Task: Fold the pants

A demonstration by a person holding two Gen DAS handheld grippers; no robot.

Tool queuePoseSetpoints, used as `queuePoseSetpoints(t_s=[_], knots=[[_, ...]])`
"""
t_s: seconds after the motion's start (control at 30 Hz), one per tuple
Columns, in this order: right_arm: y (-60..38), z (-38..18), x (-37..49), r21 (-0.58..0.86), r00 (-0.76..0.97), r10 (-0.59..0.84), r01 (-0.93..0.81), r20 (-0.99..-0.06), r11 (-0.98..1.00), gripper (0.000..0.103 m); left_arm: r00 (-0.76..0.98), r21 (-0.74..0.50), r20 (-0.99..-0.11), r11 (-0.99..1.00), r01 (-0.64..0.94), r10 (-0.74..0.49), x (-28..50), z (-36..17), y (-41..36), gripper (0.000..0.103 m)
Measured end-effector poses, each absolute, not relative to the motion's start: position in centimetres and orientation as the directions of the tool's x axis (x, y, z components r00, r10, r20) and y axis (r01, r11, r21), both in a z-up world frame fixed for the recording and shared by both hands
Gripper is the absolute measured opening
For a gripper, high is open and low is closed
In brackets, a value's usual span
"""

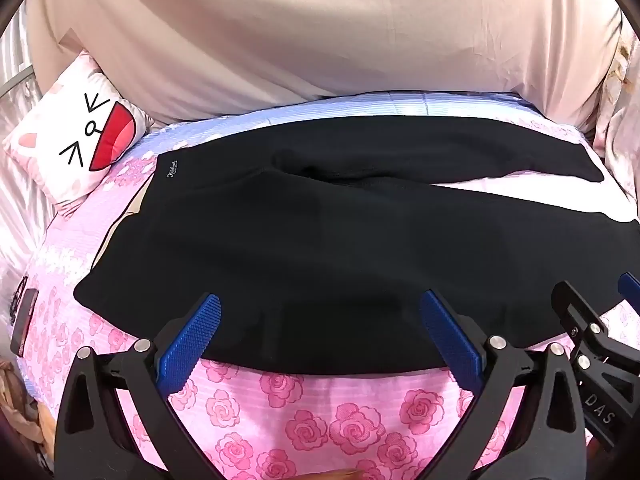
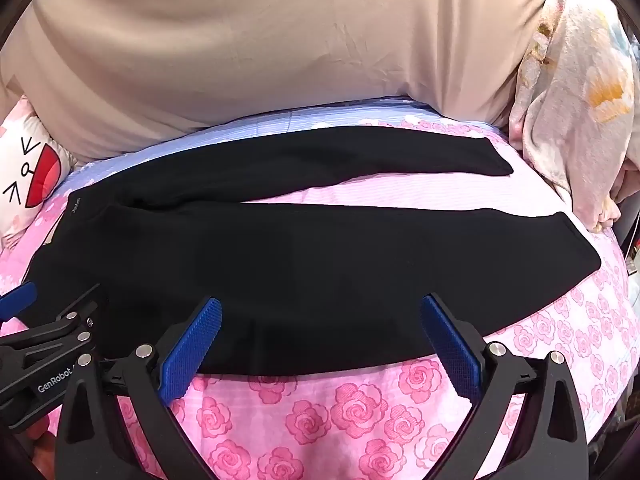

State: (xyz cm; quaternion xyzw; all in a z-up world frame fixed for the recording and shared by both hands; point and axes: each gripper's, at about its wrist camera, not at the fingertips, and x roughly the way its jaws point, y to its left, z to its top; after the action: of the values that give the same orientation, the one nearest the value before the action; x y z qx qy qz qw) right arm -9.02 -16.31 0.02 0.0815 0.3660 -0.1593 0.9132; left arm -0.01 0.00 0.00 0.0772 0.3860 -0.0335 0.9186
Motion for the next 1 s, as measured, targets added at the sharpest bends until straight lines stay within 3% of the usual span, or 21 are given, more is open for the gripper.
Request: queuePoseSetpoints(t_s=[1.0], knots=[[-16.18, -0.32, -8.61, 0.030, 0.673, -0.230, 0.350, -0.703, 0.936, 0.098, 0.703, 0.127, -0.711, 0.985, 0.121, 0.005, -0.10, -0.42, -0.12, 0.098]])
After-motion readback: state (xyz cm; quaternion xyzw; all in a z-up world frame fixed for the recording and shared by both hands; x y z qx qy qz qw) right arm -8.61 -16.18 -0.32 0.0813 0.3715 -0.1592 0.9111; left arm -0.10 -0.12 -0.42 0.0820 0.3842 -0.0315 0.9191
